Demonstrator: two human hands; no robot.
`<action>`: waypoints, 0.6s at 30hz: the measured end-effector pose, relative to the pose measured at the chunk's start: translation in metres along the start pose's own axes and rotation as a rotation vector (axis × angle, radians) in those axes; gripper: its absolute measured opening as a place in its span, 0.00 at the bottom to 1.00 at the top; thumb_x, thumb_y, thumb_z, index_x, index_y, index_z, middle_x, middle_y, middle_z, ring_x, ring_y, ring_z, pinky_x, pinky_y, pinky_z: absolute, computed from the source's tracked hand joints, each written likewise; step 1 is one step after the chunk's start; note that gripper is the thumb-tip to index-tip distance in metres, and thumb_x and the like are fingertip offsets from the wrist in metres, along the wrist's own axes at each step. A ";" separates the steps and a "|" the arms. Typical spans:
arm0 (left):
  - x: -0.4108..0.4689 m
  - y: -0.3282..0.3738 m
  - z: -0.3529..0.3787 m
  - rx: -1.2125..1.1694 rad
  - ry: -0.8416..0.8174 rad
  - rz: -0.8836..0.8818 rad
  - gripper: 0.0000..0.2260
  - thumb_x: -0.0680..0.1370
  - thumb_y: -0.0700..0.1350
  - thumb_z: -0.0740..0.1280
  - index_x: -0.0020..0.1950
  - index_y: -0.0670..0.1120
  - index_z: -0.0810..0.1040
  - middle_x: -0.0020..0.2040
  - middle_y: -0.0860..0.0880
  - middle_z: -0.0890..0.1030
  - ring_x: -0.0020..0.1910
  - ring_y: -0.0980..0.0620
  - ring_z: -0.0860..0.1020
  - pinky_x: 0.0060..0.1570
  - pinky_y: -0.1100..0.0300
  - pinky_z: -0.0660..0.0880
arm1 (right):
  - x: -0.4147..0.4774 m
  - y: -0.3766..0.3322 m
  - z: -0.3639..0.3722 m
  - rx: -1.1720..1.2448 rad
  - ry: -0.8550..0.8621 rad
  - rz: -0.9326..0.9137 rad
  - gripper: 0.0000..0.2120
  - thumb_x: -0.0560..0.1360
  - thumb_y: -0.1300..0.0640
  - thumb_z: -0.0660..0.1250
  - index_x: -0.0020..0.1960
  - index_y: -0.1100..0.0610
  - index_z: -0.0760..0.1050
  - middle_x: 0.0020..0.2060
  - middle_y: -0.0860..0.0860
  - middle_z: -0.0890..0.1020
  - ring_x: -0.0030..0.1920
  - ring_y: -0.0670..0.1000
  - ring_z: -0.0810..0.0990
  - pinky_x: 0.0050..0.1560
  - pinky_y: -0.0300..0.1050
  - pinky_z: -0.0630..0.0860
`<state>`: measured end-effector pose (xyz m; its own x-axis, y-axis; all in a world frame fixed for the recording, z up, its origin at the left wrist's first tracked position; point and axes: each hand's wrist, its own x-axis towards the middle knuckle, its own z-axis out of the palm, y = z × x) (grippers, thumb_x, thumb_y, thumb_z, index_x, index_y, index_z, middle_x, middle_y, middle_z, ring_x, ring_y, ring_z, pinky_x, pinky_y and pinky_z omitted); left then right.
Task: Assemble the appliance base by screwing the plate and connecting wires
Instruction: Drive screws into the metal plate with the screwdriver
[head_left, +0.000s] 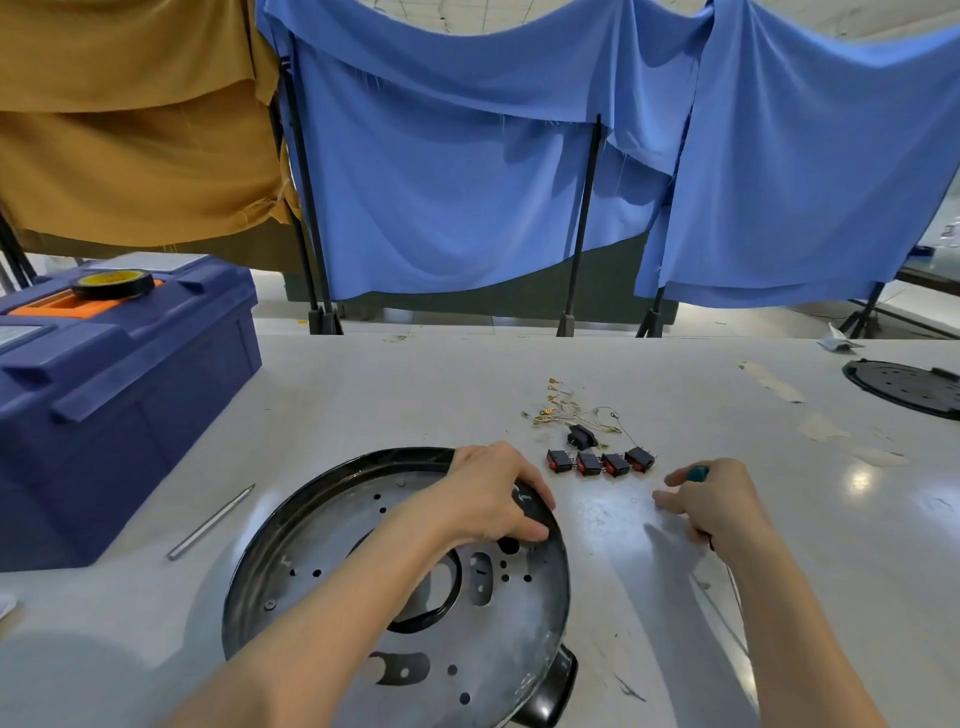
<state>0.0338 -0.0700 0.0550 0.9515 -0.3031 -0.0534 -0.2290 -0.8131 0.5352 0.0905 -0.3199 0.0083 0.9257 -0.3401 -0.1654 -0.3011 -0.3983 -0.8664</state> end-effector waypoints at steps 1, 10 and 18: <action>0.001 0.002 0.000 -0.003 0.000 0.009 0.12 0.71 0.45 0.75 0.52 0.55 0.83 0.56 0.51 0.80 0.66 0.48 0.69 0.66 0.58 0.64 | 0.001 0.001 0.002 -0.047 -0.005 0.010 0.07 0.70 0.70 0.73 0.42 0.67 0.74 0.27 0.58 0.77 0.23 0.52 0.66 0.29 0.43 0.66; 0.000 0.006 0.003 -0.026 -0.009 -0.010 0.11 0.69 0.42 0.76 0.50 0.52 0.83 0.58 0.46 0.79 0.65 0.49 0.69 0.61 0.60 0.68 | 0.006 0.001 0.021 -0.345 0.101 -0.032 0.14 0.70 0.71 0.65 0.34 0.60 0.62 0.30 0.55 0.67 0.32 0.54 0.66 0.33 0.42 0.62; 0.000 0.001 0.004 -0.095 -0.063 0.024 0.11 0.69 0.38 0.75 0.42 0.53 0.80 0.56 0.43 0.79 0.63 0.44 0.73 0.61 0.50 0.73 | 0.002 0.001 0.017 -0.297 0.009 -0.021 0.12 0.71 0.71 0.64 0.37 0.59 0.64 0.31 0.55 0.68 0.32 0.55 0.66 0.35 0.44 0.64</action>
<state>0.0328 -0.0730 0.0526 0.9303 -0.3555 -0.0910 -0.2286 -0.7555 0.6140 0.0963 -0.3069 -0.0003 0.9307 -0.3365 -0.1433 -0.3370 -0.6368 -0.6935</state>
